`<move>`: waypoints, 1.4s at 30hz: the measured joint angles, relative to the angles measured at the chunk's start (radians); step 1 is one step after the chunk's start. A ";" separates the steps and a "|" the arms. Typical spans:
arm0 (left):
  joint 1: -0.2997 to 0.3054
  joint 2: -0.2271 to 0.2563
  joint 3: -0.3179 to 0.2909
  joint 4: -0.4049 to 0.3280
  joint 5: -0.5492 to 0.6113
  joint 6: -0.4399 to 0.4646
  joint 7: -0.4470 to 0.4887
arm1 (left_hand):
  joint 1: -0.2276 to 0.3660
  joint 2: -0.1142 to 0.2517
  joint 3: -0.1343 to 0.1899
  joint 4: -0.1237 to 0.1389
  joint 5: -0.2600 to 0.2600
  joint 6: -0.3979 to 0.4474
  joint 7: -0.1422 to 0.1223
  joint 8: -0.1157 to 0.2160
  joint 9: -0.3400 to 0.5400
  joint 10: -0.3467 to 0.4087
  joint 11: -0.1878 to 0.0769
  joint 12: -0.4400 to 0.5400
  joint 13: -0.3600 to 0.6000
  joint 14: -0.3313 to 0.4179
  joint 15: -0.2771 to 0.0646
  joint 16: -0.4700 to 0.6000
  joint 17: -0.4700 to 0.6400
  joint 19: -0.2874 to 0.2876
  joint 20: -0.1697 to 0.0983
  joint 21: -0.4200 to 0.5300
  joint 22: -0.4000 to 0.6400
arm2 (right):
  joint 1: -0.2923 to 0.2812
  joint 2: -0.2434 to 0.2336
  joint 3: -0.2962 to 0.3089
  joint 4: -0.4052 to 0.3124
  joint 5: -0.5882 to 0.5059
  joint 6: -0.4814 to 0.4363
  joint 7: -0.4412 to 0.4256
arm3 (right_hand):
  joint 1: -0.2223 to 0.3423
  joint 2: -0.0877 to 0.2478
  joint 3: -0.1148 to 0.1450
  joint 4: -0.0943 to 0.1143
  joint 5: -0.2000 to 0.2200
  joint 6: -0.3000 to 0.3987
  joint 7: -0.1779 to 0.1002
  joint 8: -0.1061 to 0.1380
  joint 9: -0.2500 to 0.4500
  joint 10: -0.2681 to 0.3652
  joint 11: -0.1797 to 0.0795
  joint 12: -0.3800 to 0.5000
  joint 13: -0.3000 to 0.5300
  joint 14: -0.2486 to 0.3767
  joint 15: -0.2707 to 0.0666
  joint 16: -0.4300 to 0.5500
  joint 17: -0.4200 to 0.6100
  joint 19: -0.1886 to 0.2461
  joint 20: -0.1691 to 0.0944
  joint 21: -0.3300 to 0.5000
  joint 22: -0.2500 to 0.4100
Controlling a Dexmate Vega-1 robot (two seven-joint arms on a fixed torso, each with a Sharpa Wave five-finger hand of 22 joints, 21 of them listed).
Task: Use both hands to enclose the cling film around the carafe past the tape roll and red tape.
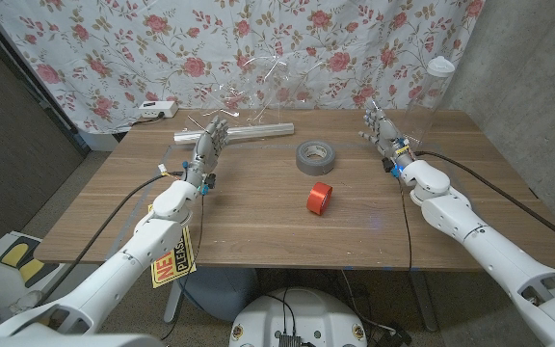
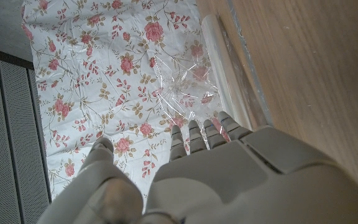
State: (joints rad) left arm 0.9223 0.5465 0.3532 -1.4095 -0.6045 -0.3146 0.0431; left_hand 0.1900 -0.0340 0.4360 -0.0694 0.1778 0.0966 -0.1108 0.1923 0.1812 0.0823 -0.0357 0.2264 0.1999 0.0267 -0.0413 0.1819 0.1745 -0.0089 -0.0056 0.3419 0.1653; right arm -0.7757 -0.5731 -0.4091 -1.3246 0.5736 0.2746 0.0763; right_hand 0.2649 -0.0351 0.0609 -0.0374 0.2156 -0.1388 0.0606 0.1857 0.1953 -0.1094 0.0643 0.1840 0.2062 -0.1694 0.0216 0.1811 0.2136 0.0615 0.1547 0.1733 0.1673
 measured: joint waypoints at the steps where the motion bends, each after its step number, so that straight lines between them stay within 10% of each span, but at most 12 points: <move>1: 0.000 0.000 0.000 -0.002 0.003 0.000 0.002 | 0.000 0.000 0.003 -0.003 0.000 0.000 0.000 0.000 0.000 0.000 0.000 0.000 0.000 0.000 0.000 0.000 0.000 0.000 0.000 -0.002 0.000 | 0.001 -0.001 -0.001 0.000 -0.024 0.006 -0.002 | 0.001 0.001 0.001 -0.001 0.000 -0.010 0.000 -0.001 0.000 -0.005 -0.004 0.000 0.000 -0.003 -0.003 0.000 -0.002 -0.001 -0.005 0.000 0.000; 42: -0.013 -0.011 0.000 -0.008 0.041 0.017 0.076 | 0.000 0.000 -0.002 -0.007 0.000 0.000 0.000 0.000 0.000 0.003 0.004 0.000 0.000 0.000 0.000 0.000 0.000 0.000 0.001 -0.024 0.000 | 0.070 -0.181 -0.055 -0.119 -0.371 -0.082 -0.107 | 0.173 0.017 0.054 -0.090 0.015 -0.033 0.051 0.003 0.003 -0.062 0.036 0.000 -0.012 -0.002 0.045 0.008 -0.014 -0.029 -0.034 0.008 0.000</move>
State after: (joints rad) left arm 0.9096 0.5351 0.3532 -1.4172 -0.5639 -0.2972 0.1190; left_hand 0.1900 -0.0340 0.4344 -0.0760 0.1778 0.0965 -0.1109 0.1924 0.1814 0.0857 -0.0321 0.2264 0.2001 0.0267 -0.0412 0.1819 0.1744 -0.0085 -0.0050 0.3179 0.1652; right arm -0.7052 -0.7545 -0.4643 -1.4439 0.2029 0.1928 -0.0311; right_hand 0.4377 -0.0179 0.1147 -0.1271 0.2310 -0.1714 0.1111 0.1889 0.1978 -0.1709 0.1002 0.1841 0.1947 -0.1710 0.0666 0.1891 0.1998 0.0323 0.1202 0.1811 0.1676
